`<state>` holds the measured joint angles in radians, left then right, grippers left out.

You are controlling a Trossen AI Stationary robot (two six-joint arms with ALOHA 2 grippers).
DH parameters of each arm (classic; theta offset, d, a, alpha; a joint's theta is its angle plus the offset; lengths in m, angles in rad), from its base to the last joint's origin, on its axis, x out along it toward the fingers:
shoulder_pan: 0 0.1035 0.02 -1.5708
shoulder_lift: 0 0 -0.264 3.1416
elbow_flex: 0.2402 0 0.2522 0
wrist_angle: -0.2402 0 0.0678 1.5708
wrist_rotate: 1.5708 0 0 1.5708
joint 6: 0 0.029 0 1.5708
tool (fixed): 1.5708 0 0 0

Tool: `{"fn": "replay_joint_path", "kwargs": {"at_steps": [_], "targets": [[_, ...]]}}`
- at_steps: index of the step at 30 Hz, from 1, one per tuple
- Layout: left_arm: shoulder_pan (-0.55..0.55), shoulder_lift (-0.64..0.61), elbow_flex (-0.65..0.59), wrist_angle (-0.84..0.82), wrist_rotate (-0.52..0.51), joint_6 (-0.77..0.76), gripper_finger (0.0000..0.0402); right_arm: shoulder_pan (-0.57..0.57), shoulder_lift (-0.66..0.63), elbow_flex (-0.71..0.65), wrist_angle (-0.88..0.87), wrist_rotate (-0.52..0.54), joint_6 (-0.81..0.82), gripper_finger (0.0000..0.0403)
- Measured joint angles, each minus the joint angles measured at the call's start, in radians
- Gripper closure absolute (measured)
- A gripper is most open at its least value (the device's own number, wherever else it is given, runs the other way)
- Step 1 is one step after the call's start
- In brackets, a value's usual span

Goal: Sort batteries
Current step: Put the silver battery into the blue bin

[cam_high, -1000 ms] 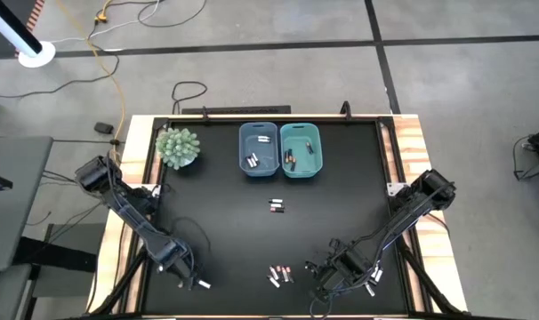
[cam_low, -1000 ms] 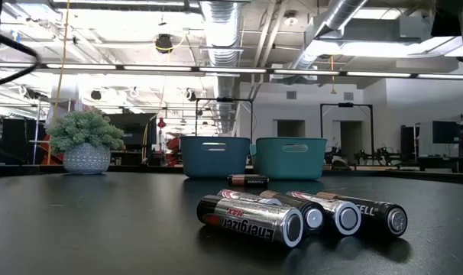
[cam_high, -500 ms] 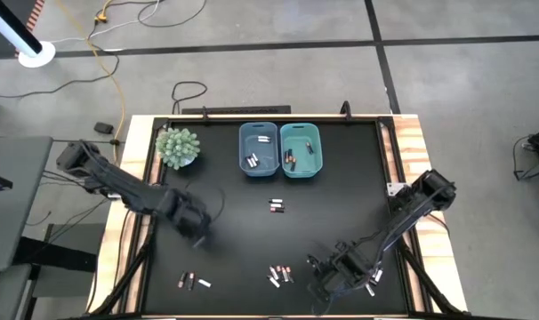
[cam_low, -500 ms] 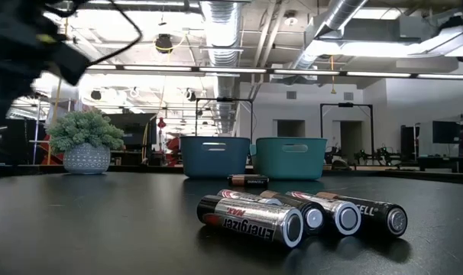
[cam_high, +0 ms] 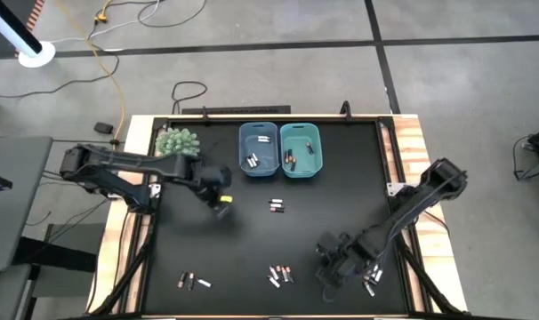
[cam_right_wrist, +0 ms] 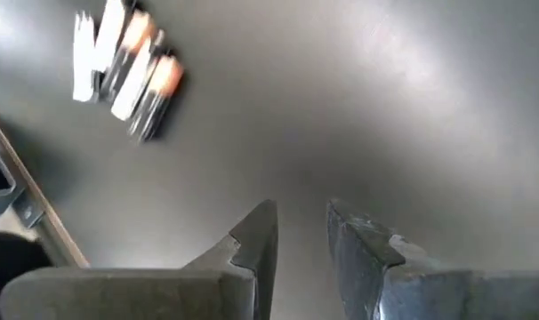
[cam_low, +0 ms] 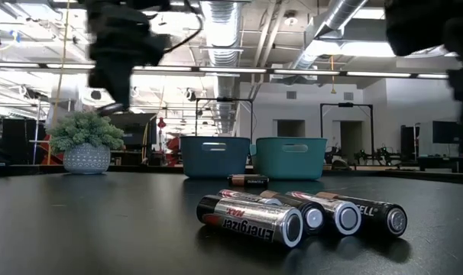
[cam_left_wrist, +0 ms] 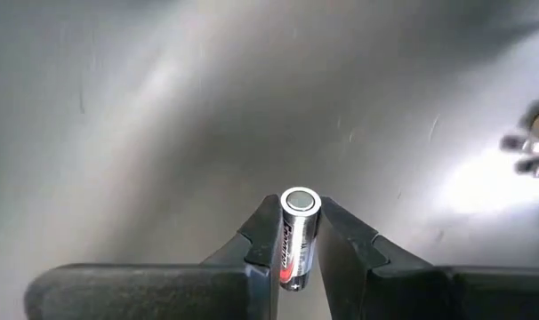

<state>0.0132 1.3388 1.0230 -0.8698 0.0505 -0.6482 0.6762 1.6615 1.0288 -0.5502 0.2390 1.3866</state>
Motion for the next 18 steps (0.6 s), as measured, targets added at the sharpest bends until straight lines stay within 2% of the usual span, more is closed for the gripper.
{"fn": "replay_joint_path", "kwargs": {"at_steps": [4,8,14,18], "targets": [[0.067,0.110,0.150,0.003,-0.052,0.103,0.0353,-0.045,-0.138,-0.130,0.033,0.025,-0.100,0.0284],[0.133,0.242,0.337,0.003,-0.149,0.215,0.0353,-0.106,-0.298,-0.254,0.088,0.025,-0.261,0.0284],[0.238,0.451,0.588,0.005,-0.203,0.347,0.0353,-0.228,-0.525,-0.476,0.339,0.026,-0.453,0.0285],[0.285,0.565,0.678,0.004,-0.203,0.396,0.0353,-0.304,-0.615,-0.596,0.504,0.026,-0.521,0.0284]]}}
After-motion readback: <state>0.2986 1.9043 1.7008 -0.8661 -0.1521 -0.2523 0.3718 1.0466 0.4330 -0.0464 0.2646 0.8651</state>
